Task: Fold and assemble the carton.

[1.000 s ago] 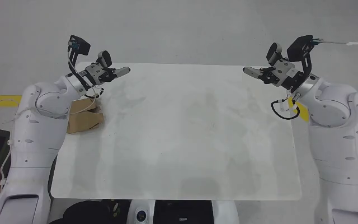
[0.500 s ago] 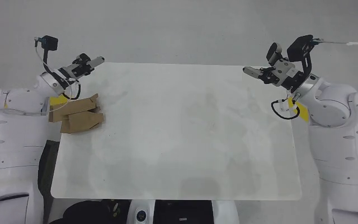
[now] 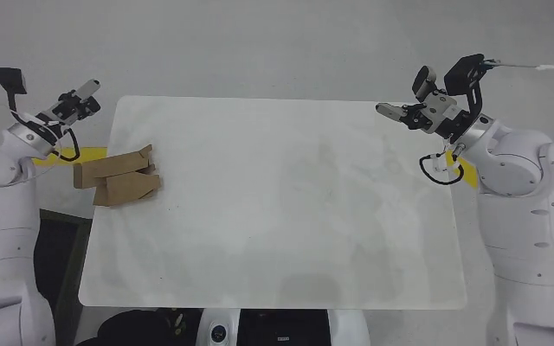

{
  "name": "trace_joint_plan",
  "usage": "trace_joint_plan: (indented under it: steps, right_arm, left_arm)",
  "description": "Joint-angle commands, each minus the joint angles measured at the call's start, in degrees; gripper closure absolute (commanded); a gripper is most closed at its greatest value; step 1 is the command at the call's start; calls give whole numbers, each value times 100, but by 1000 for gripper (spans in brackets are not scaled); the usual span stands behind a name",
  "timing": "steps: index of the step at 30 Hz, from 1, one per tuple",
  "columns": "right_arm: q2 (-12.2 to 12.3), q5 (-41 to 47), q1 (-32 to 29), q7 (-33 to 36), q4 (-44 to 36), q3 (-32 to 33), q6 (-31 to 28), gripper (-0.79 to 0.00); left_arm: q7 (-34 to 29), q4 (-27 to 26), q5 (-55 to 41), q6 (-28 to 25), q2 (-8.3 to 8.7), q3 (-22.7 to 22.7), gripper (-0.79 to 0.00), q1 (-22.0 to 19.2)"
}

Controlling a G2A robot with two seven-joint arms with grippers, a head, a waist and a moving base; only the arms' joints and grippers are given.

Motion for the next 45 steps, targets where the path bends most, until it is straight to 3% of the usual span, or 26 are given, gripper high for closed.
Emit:
trace_joint_plan:
  steps: [1, 17, 27, 45]
  right_arm:
    - [0, 0, 0, 0, 0, 0, 0, -785]
    - [0, 0, 0, 0, 0, 0, 0, -785]
    - [0, 0, 0, 0, 0, 0, 0, -785]
    - [0, 0, 0, 0, 0, 0, 0, -785]
  left_arm:
    - [-16, 256, -34, 57, 40, -96, -785, -27]
    - [321, 1558, 112, 320, 342, -657, -785, 51]
    - [584, 2153, 518, 695, 448, -620, -785, 191]
    - [-719, 2636, 451, 168, 497, -307, -785, 220]
